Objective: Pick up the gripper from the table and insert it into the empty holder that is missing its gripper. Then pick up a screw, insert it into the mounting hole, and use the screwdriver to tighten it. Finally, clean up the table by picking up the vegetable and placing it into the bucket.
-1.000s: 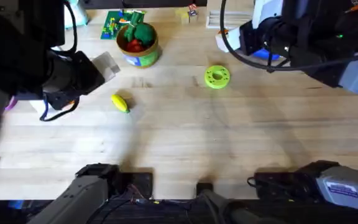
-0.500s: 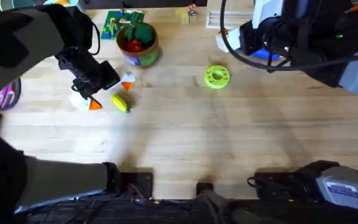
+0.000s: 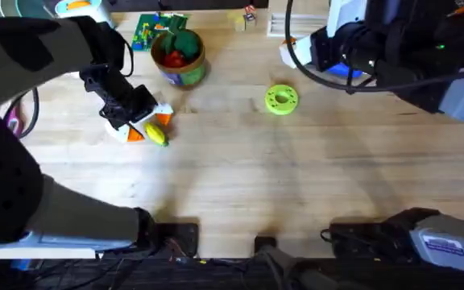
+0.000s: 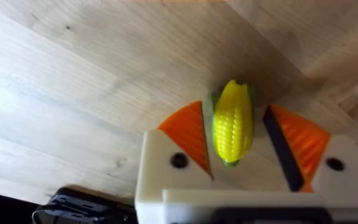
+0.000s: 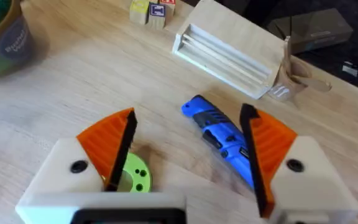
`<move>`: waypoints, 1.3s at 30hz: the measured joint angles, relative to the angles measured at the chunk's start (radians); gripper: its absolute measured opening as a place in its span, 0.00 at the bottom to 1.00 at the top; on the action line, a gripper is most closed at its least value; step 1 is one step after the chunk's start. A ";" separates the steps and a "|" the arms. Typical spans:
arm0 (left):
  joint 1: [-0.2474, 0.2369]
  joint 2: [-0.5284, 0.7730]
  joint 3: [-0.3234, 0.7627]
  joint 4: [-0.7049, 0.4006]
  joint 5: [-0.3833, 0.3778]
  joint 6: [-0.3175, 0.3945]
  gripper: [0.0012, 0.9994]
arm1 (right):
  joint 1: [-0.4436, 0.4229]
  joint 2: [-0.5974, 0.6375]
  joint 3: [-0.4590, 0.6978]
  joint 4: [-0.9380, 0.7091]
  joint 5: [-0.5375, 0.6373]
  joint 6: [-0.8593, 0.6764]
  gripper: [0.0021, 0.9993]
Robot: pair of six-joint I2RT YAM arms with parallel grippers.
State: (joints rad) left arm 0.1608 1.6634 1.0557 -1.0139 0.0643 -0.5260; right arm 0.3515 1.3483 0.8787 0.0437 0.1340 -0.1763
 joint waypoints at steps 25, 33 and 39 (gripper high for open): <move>0.001 -0.165 0.245 -0.134 0.005 0.010 0.04 | 0.000 0.000 0.000 0.002 0.000 -0.007 0.99; -0.025 -0.277 0.346 0.052 0.048 -0.058 0.04 | 0.000 0.000 0.000 0.002 0.000 -0.007 0.99; -0.108 -0.179 0.346 0.202 0.071 -0.126 0.04 | 0.000 0.000 0.000 0.002 0.000 -0.007 0.99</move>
State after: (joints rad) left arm 0.0525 1.4848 1.4014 -0.8121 0.1352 -0.6521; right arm 0.3515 1.3483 0.8787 0.0452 0.1337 -0.1837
